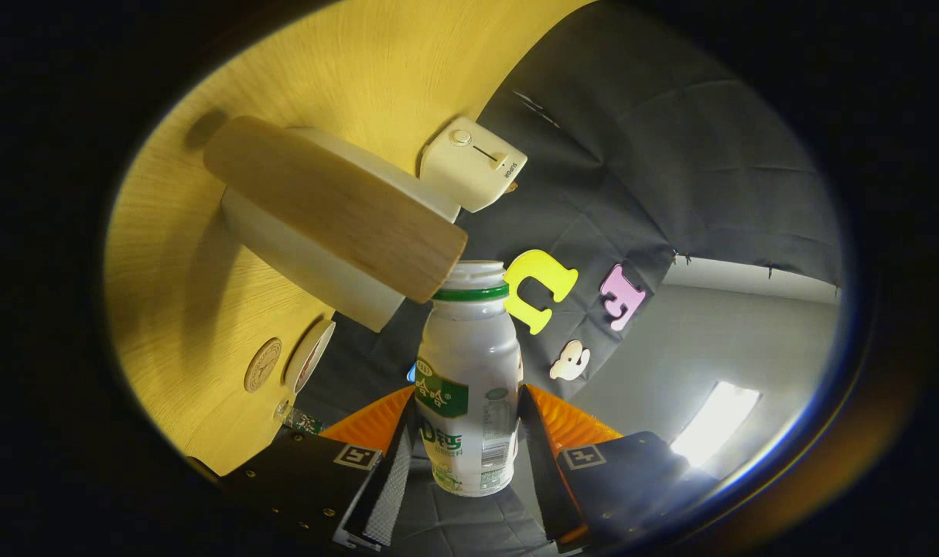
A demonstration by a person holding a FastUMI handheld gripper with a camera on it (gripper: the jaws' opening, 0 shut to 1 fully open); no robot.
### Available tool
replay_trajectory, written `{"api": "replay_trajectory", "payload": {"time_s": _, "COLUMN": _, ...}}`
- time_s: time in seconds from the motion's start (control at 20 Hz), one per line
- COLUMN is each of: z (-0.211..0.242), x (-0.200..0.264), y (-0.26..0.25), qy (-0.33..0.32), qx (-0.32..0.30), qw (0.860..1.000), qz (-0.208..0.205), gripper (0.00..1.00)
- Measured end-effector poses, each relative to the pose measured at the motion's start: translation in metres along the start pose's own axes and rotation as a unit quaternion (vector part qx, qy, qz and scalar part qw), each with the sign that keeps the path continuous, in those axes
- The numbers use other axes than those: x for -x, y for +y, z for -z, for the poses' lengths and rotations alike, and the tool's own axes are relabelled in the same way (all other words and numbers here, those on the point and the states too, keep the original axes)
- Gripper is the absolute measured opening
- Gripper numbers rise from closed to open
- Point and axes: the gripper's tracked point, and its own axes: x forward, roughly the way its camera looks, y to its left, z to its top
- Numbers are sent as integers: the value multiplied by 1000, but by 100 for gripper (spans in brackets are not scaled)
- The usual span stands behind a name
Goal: Take the bottle from table, then pour the juice into the cup, finally place the bottle on the coaster
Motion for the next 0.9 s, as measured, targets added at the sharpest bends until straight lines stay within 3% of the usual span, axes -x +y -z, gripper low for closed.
{"api": "replay_trajectory", "payload": {"time_s": 0.25, "z": 3, "x": -1, "y": 2, "qy": 0, "qx": -23, "qw": 1000, "qz": -9, "gripper": 70}}
{"api": "replay_trajectory", "payload": {"time_s": 0.35, "z": 5, "x": -3, "y": 10, "qy": -3, "qx": -63, "qw": 997, "qz": -34, "gripper": 70}}
{"api": "replay_trajectory", "payload": {"time_s": 0.6, "z": 1, "x": -1, "y": 33, "qy": -11, "qx": -209, "qw": 972, "qz": -109, "gripper": 70}}
{"api": "replay_trajectory", "payload": {"time_s": 0.9, "z": 10, "x": -7, "y": 48, "qy": 13, "qx": -291, "qw": 946, "qz": -142, "gripper": 70}}
